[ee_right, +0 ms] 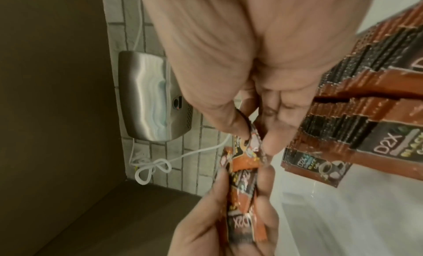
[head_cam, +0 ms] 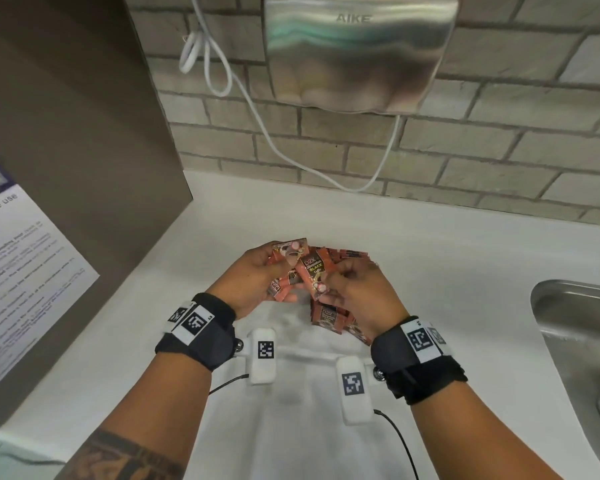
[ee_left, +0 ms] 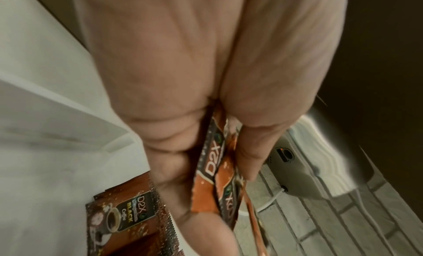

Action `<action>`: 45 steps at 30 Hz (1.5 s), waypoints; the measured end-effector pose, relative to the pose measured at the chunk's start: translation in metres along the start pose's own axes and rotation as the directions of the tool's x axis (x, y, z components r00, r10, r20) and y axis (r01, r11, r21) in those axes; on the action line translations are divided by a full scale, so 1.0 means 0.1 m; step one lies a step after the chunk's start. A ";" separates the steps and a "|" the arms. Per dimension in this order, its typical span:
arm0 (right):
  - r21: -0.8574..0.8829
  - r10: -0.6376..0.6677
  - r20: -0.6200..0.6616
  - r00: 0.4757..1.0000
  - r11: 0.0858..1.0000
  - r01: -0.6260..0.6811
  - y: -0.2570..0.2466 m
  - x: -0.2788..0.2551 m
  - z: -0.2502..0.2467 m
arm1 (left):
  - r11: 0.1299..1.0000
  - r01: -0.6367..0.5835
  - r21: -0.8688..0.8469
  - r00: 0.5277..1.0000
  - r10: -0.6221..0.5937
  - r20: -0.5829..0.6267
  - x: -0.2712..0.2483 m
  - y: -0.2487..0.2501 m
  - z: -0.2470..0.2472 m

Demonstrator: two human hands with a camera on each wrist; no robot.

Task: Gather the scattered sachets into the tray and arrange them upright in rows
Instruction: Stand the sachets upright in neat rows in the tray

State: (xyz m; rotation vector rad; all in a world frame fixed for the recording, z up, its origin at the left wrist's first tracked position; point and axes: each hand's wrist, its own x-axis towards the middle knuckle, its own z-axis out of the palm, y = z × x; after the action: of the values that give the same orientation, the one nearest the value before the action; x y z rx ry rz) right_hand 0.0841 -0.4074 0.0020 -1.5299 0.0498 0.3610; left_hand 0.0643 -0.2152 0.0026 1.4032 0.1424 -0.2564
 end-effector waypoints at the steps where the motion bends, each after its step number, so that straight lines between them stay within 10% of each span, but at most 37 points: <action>1: 0.021 0.005 0.029 1.000 1.000 -0.006 0.03 0.00 0.03 | 0.999 -0.025 0.027 1.000 0.026 -0.003 0.00 -0.02 0.01; 6: -0.106 0.014 0.198 0.980 0.994 0.007 0.04 -0.04 0.11 | 0.981 -0.125 0.149 0.992 0.122 0.030 0.01 -0.03 0.00; 15: -0.375 -0.156 -0.042 0.987 0.918 0.129 -0.11 0.11 0.19 | 0.935 -0.139 0.327 0.986 0.100 0.134 0.03 0.02 -0.26; 23: -0.549 -0.248 0.170 0.954 0.780 0.300 -0.31 0.13 0.38 | 0.836 -0.180 0.518 0.981 0.117 0.153 0.10 0.20 -0.35; 33: -0.419 0.019 0.331 0.944 0.899 0.129 -0.13 0.06 0.45 | 0.898 -0.219 0.382 0.975 0.188 0.119 0.08 0.24 -0.27; 40: -0.101 -0.038 0.132 0.991 0.994 0.052 -0.11 0.04 0.40 | 0.981 -0.133 -0.142 0.989 0.121 -0.087 0.15 0.21 -0.36; 45: -0.093 -0.172 0.146 0.974 0.978 0.187 -0.22 0.02 0.50 | 0.973 -0.192 0.127 0.981 0.187 0.052 0.11 0.15 -0.30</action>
State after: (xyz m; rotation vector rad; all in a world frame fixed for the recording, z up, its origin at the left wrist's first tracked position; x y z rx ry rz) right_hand 0.0825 -0.3579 0.0254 -1.5974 -0.2183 0.3277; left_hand 0.0800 -0.1846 0.0089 1.5304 -0.0429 -0.1365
